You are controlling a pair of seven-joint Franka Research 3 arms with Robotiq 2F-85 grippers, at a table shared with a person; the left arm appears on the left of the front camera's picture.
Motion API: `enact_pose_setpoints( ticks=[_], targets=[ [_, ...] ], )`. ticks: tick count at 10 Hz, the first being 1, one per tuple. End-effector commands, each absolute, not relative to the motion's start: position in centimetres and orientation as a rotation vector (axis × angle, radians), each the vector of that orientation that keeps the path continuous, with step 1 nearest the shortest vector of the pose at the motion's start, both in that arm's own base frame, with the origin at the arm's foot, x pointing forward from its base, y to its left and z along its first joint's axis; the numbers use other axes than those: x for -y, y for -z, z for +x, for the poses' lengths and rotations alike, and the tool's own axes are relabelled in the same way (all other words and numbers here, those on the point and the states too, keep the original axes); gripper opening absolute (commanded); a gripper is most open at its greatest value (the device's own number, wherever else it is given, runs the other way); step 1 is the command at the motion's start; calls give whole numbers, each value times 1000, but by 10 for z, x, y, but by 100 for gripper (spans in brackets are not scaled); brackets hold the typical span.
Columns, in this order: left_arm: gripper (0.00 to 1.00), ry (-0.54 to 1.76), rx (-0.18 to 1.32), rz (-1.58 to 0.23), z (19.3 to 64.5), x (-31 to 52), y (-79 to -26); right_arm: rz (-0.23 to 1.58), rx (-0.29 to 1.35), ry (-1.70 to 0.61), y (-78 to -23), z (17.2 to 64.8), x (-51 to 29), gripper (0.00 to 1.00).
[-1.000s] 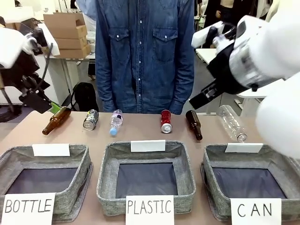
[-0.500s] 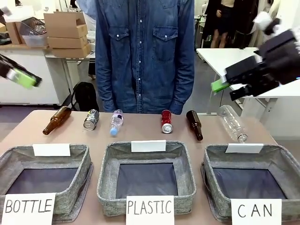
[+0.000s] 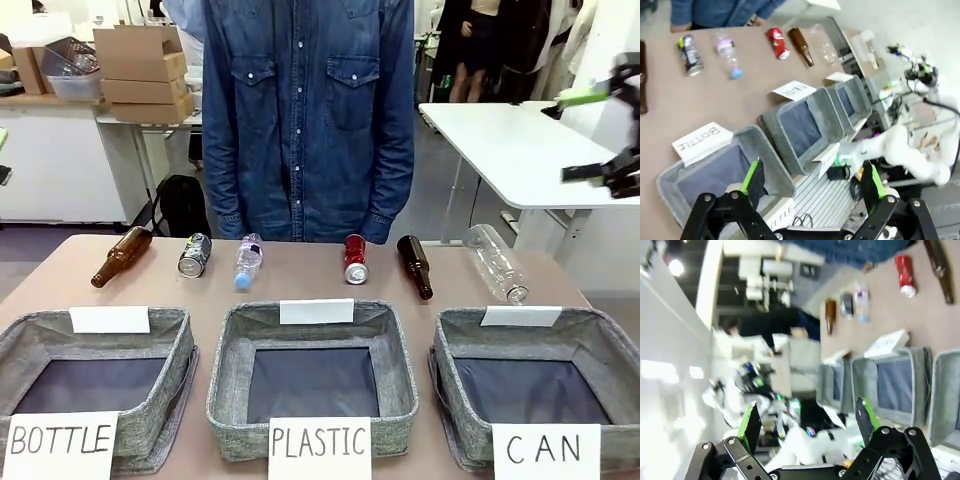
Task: Sort the can waste into the basket.
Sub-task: Pick up the can waste from the table and place it in the right Fabric basket.
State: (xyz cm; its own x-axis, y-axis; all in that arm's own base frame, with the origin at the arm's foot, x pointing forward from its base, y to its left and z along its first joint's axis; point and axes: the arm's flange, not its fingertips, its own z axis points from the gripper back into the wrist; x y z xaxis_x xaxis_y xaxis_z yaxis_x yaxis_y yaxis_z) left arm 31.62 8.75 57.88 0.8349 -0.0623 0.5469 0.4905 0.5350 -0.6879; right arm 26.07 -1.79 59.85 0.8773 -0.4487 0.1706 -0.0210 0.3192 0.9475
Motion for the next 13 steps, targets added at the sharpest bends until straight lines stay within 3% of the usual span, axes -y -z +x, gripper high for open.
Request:
enact_pose_setpoints(
  ticks=[1,2,7,8,11,13],
  targets=[
    [100,260,587,-928,313,-90,-572,1188,387,200,-592,262,-4,100],
    [100,346,498,-957,316,-87,-579,1188,387,200,-592,262,-4,100],
    [100,328,485,-942,315,-84,-576,1188,387,200,-592,262,-4,100],
    [100,223,565,-799,310,-87,-585,1188,387,200,-592,262,-4,100],
    [100,204,541,-531,331,-70,-580,1188,387,200,-592,262,-4,100],
    [100,189,518,-464,361,-62,-576,1188,387,200,-592,262,-4,100]
  ],
)
